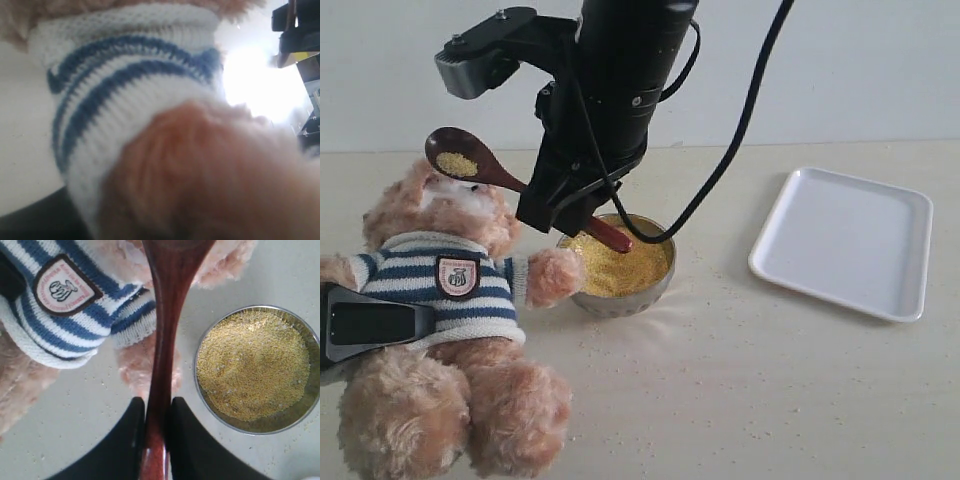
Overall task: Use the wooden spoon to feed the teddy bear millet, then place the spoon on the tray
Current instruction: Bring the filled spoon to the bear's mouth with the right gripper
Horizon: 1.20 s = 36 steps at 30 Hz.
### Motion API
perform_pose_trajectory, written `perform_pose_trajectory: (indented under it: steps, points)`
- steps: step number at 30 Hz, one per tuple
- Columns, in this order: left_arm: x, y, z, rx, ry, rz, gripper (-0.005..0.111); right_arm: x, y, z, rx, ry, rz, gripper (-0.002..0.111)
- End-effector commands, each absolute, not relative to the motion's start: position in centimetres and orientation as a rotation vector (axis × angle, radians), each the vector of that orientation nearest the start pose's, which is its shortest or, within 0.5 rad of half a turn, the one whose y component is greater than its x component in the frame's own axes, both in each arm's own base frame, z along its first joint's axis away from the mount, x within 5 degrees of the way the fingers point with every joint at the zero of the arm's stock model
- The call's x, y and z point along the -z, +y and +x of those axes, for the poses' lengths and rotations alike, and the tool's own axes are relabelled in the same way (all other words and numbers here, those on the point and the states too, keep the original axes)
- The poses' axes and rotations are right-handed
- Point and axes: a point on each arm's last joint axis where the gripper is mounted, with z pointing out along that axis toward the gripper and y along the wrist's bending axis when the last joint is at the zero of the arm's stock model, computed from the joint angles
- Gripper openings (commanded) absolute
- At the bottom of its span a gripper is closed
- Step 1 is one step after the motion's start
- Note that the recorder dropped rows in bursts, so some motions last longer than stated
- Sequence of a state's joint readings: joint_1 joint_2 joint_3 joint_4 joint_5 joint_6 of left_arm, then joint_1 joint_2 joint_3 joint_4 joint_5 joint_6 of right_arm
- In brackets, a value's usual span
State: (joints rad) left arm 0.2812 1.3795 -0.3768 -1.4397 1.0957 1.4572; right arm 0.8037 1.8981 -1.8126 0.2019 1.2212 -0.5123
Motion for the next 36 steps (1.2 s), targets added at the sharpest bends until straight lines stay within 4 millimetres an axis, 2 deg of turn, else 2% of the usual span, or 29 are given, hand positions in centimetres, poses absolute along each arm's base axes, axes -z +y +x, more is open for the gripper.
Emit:
perform_pose_trajectory:
  steps: [1, 8, 14, 18, 29, 36]
  points:
    - [-18.8, -3.3, 18.6, 1.287, 2.207, 0.162, 0.005, -32.0, 30.6, 27.1, -0.311, 2.241, -1.670, 0.000]
    - [-19.1, -3.5, 18.3, 1.352, 2.173, 0.188, 0.005, -30.7, 31.2, 27.2, -0.252, 2.248, -1.711, 0.000]
    - [-19.2, -3.5, 18.3, 1.348, 2.170, 0.195, 0.005, -29.6, 32.6, 26.2, 0.027, 2.156, -1.823, 0.000]
    - [-19.2, -3.5, 18.3, 1.348, 2.170, 0.195, 0.005, -29.8, 33.2, 25.5, 0.207, 2.072, -1.853, 0.000]
    - [-19.2, -3.5, 18.3, 1.348, 2.170, 0.195, 0.005, -30.9, 35.3, 23.4, 0.622, 1.827, -1.807, 0.000]
    - [-19.2, -3.5, 18.4, 1.348, 2.167, 0.191, 0.005, -29.2, 37.1, 22.6, 0.832, 1.698, -1.775, 0.000]
